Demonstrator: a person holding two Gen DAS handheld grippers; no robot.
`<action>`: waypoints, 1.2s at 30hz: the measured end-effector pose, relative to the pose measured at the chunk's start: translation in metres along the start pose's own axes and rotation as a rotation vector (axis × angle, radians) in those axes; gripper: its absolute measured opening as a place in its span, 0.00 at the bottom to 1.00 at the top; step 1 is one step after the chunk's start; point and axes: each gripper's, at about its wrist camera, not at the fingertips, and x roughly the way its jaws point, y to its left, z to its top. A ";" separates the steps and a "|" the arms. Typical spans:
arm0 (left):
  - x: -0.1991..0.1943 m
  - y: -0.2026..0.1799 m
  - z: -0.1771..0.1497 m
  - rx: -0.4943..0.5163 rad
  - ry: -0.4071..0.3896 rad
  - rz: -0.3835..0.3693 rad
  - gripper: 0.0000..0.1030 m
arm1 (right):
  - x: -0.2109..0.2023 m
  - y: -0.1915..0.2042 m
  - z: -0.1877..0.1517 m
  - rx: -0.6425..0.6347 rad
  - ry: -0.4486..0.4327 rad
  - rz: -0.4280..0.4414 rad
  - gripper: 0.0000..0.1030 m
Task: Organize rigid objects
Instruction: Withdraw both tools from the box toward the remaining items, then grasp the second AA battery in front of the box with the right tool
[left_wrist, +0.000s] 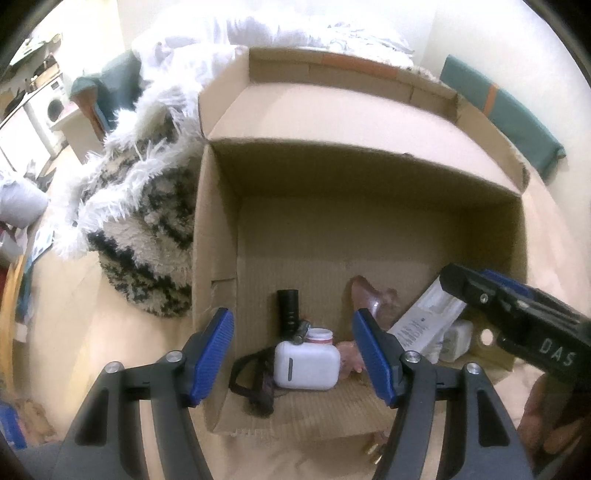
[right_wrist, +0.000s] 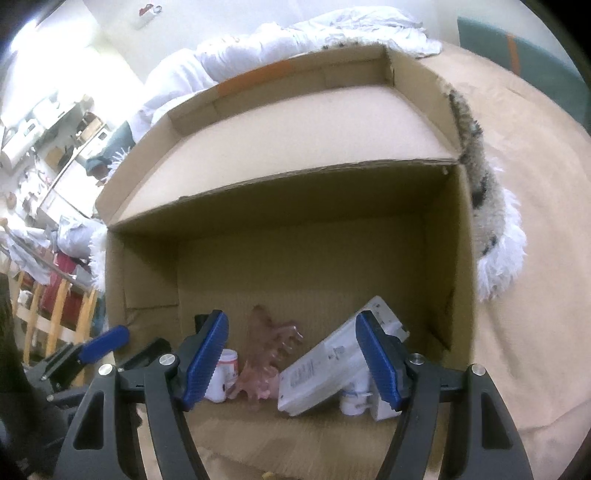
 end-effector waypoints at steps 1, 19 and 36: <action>-0.004 0.000 -0.001 0.002 -0.007 -0.002 0.62 | -0.003 0.001 -0.002 -0.003 -0.002 0.000 0.73; -0.048 0.039 -0.065 -0.110 0.014 -0.024 0.62 | -0.055 -0.005 -0.081 0.021 0.034 0.019 0.73; -0.049 0.061 -0.086 -0.261 0.083 -0.058 0.63 | 0.050 0.040 -0.149 -0.358 0.505 -0.125 0.73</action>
